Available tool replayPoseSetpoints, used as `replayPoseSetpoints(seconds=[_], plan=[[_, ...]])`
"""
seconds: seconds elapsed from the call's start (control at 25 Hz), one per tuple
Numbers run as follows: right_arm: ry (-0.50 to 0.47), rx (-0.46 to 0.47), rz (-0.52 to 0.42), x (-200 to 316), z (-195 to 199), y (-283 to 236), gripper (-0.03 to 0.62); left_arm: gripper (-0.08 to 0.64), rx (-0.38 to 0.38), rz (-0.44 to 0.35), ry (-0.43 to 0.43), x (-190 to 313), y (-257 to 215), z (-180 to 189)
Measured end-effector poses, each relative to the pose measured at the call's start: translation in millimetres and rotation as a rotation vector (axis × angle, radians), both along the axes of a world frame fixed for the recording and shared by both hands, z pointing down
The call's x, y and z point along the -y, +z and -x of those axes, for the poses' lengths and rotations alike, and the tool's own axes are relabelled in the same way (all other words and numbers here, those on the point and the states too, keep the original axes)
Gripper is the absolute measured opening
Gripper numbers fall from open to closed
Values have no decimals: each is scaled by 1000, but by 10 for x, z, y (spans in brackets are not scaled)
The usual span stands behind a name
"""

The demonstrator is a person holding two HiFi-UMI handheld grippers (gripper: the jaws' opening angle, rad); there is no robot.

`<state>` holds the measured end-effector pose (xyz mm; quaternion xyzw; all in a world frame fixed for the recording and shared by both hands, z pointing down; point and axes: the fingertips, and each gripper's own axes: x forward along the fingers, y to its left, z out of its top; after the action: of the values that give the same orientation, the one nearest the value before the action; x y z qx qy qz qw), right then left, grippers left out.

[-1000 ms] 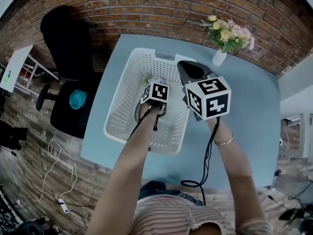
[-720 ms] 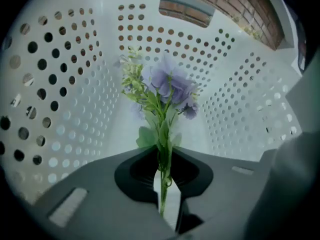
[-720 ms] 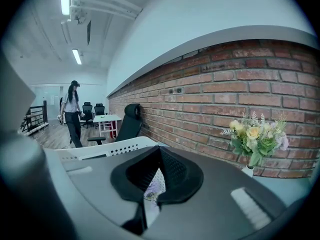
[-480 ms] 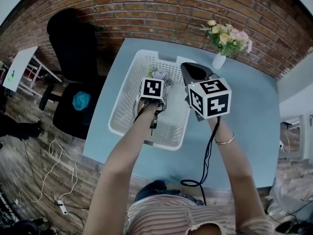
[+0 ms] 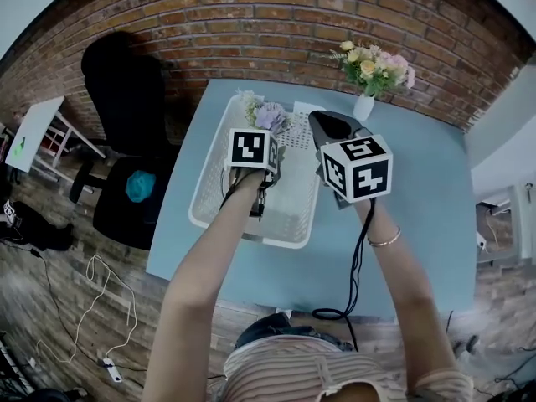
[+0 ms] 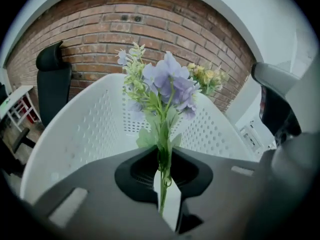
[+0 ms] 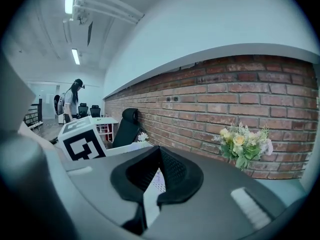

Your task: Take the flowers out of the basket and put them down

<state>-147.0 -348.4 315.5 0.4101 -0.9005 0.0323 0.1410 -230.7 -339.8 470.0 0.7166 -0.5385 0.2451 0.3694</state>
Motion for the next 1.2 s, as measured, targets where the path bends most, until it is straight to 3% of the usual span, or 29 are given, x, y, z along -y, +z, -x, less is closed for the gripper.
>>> replayPoseSetpoints(seconds=[0.36, 0.6, 1.0, 1.2], plan=[[44, -11, -16, -136, -107, -95, 6, 66, 3, -128, 59, 71, -496, -133], [124, 5, -18, -123, -366, -147, 6, 66, 3, -236, 86, 165, -923, -274], [242, 7, 15, -130, -846, -147, 6, 66, 42, -358, 197, 233, -1359, -824], [293, 13, 9, -166, -1181, -160, 6, 66, 14, -398, 238, 249, -1583, -1111]])
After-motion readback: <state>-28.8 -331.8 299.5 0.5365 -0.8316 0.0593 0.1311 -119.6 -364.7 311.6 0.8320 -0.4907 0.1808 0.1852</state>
